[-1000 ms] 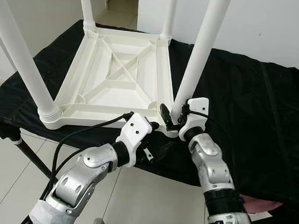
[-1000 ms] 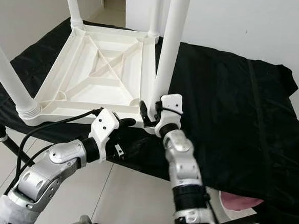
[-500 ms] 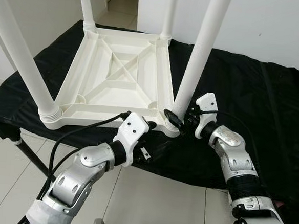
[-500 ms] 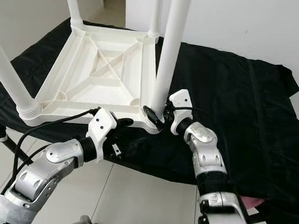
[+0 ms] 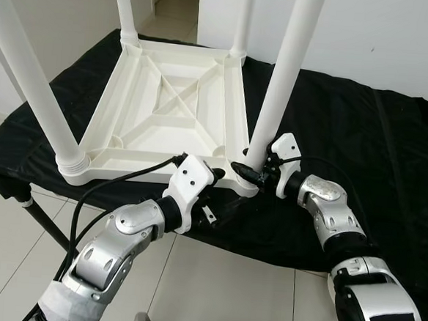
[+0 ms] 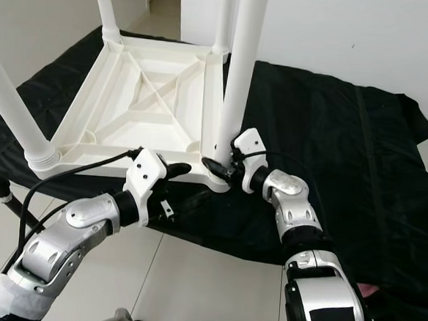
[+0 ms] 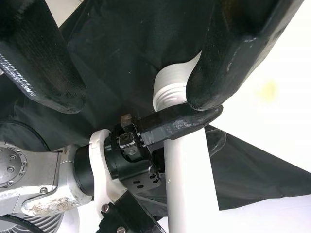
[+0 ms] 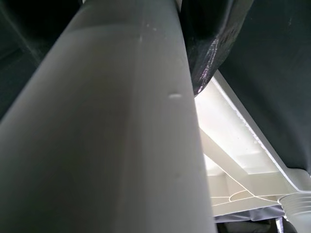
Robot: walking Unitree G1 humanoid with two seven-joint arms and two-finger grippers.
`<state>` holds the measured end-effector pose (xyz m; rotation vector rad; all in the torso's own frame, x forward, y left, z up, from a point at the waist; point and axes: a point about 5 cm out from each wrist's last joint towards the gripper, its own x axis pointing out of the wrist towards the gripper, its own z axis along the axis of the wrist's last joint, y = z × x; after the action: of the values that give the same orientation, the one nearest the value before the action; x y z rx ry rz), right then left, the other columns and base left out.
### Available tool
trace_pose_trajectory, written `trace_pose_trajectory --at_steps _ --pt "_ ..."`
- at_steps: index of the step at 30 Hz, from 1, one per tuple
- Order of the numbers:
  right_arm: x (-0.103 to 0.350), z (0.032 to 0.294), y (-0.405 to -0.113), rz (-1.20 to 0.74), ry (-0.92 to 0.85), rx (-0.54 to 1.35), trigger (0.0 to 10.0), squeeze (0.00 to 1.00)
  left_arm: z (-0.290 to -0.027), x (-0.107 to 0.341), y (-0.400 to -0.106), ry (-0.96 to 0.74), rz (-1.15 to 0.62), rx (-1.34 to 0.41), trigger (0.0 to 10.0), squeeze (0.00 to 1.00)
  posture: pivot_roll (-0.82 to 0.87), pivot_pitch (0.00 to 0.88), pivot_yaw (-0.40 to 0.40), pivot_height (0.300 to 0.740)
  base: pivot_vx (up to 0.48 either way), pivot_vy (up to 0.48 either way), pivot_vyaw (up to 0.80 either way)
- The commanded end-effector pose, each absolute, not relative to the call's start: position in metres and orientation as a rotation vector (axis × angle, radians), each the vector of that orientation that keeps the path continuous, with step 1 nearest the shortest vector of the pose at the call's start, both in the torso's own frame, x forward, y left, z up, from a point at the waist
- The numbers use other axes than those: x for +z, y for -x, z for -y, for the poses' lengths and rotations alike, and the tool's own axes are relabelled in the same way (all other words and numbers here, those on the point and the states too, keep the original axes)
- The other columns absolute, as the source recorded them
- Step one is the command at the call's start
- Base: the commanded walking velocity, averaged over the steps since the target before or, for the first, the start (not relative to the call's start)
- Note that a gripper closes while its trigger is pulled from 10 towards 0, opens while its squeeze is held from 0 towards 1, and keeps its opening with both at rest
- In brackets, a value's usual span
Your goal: Building children table
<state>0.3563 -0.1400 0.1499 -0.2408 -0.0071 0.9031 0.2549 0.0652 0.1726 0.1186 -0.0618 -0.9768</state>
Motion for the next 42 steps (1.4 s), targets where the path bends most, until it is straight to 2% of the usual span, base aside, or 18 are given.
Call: trace_pose_trajectory --at_steps 1,8,9,13,16,20,23,25,33,35,37,42 --pt "0.146 0.14 -0.355 -0.015 0.264 0.935 0.0 0.0 -0.065 0.17 -0.254 -0.12 0.05 -0.985 10.0 0.0 -0.05 0.038 -0.002 0.74 0.0 0.0 0.0" --pt "0.145 0.142 -0.354 -0.011 0.258 0.927 0.0 0.0 -0.064 0.17 -0.254 -0.117 0.05 -0.987 10.0 0.0 -0.05 0.042 -0.003 0.74 0.0 0.0 0.0" --pt "0.147 0.144 -0.352 0.015 0.256 0.873 10.0 0.0 -0.063 0.17 -0.253 -0.112 0.049 -0.99 10.0 0.0 -0.06 0.049 -0.008 0.74 0.0 0.0 0.0" --pt "0.148 0.145 -0.352 0.022 0.257 0.842 10.0 0.0 -0.062 0.169 -0.253 -0.109 0.048 -0.991 10.0 0.0 -0.06 0.049 -0.008 0.74 0.0 0.0 0.0" --pt "0.153 0.145 -0.354 0.051 0.227 0.704 10.0 0.0 -0.061 0.168 -0.251 -0.104 0.046 -0.995 10.0 0.0 -0.07 0.056 -0.015 0.74 0.0 0.0 0.0" --pt "0.155 0.144 -0.354 0.057 0.201 0.66 10.0 0.0 -0.06 0.168 -0.251 -0.102 0.045 -0.997 10.0 0.0 -0.07 0.056 -0.015 0.74 0.0 0.0 0.0" --pt "0.157 0.139 -0.352 0.069 0.14 0.557 10.0 0.0 -0.06 0.167 -0.25 -0.101 0.042 -0.999 10.0 0.0 -0.07 0.058 -0.017 0.74 0.0 0.0 0.0" --pt "0.157 0.133 -0.346 0.081 0.074 0.415 10.0 0.0 -0.06 0.166 -0.249 -0.101 0.039 -1.003 10.0 0.0 -0.07 0.057 -0.019 0.74 0.0 0.0 0.0" --pt "0.151 0.108 -0.317 0.097 -0.001 0.153 10.0 0.0 -0.06 0.166 -0.249 -0.1 0.038 -1.004 10.0 0.0 -0.07 0.053 -0.025 0.74 0.0 0.0 0.0" --pt "0.151 0.108 -0.317 0.097 -0.001 0.153 10.0 0.0 -0.06 0.166 -0.249 -0.1 0.038 -1.004 10.0 0.0 -0.07 0.053 -0.025 0.74 0.0 0.0 0.0" --pt "0.152 0.094 -0.311 0.096 -0.025 0.17 10.0 0.0 -0.059 0.166 -0.249 -0.1 0.038 -1.007 10.0 0.0 -0.07 0.05 -0.025 0.74 0.0 0.0 0.0" --pt "0.155 0.089 -0.309 0.092 -0.026 0.203 10.0 0.0 -0.059 0.166 -0.249 -0.101 0.038 -1.014 10.0 0.0 -0.07 0.044 -0.022 0.74 0.0 0.0 0.0"
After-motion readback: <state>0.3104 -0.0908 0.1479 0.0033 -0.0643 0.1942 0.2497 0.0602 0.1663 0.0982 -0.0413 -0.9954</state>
